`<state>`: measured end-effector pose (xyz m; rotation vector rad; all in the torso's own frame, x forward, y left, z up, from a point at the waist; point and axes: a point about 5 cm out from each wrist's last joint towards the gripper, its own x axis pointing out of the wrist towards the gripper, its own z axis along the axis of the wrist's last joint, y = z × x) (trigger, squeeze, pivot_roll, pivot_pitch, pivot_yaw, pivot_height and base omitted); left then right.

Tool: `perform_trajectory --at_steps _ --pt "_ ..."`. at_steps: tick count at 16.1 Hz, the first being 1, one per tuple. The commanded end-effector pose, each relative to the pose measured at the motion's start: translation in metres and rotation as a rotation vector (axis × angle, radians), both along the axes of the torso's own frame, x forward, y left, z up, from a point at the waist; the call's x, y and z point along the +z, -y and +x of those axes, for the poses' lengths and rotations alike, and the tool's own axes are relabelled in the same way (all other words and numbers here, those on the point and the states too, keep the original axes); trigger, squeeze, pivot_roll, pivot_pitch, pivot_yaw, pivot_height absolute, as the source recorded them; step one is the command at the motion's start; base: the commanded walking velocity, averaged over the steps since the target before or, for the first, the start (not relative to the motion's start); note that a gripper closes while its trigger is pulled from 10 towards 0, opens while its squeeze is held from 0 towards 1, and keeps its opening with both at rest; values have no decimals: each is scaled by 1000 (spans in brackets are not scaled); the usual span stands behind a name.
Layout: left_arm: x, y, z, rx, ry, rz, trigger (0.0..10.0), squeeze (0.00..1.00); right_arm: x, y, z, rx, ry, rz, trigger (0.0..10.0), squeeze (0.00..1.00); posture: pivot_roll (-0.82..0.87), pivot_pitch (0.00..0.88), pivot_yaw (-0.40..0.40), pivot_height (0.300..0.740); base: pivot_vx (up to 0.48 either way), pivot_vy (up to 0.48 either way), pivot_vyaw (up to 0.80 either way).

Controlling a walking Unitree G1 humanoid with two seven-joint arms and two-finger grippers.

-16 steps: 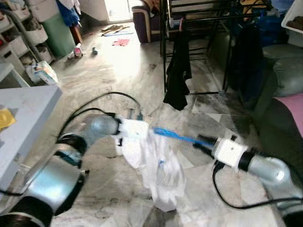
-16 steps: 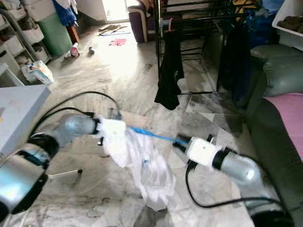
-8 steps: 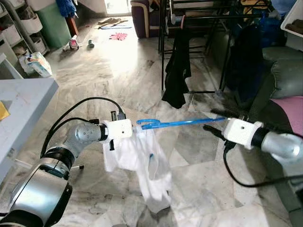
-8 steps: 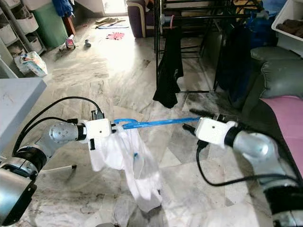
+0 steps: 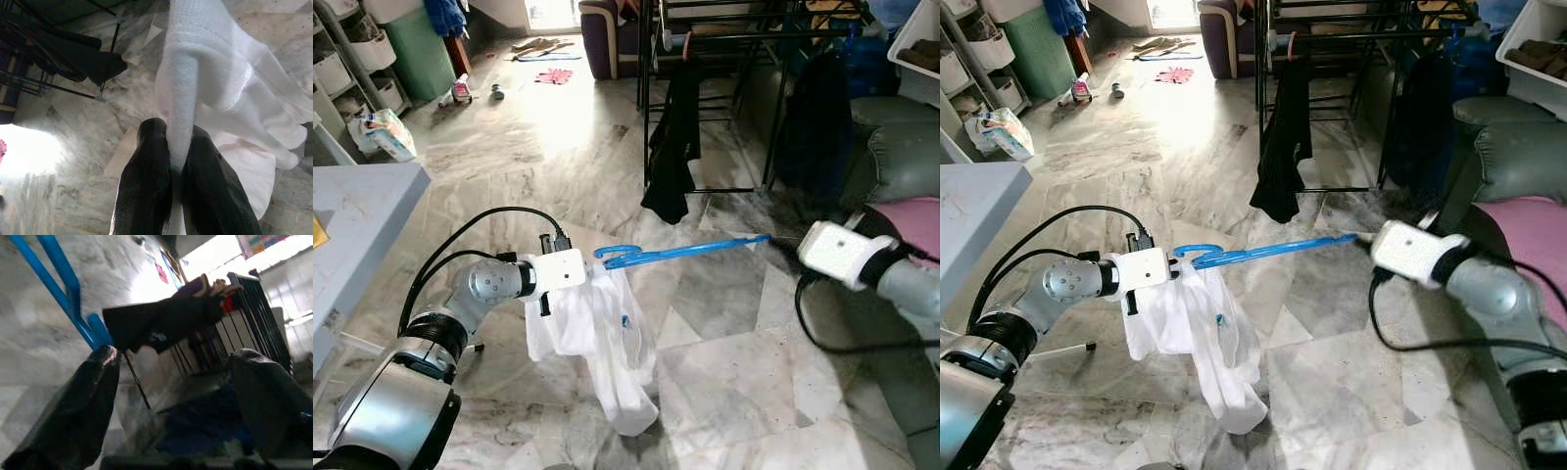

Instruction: Hang hanger

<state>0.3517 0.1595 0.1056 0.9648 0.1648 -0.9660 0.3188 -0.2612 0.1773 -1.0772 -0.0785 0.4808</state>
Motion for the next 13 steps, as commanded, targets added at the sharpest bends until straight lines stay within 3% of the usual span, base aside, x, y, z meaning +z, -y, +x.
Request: perform_trajectory --at_steps 1,2,7,10,13 --pt "6 -3 2 20 19 -30 0 0 1 1 2 -14 7 -14 10000 1000 -33 47 18 740 0 0 0" --pt "7 -2 4 52 34 -74 0 0 1 -1 4 -23 20 -7 10000 1000 -33 46 13 740 0 0 0" --pt "10 -7 9 152 53 -118 0 0 10 2 14 -137 133 79 10000 1000 -32 43 5 740 0 0 0" --pt "15 -2 16 262 33 -235 0 0 14 18 16 -283 202 210 10000 1000 -37 45 10 740 0 0 0" --pt "23 5 23 333 21 -344 0 0 -2 14 15 -327 137 335 10000 1000 -46 48 16 740 0 0 0"
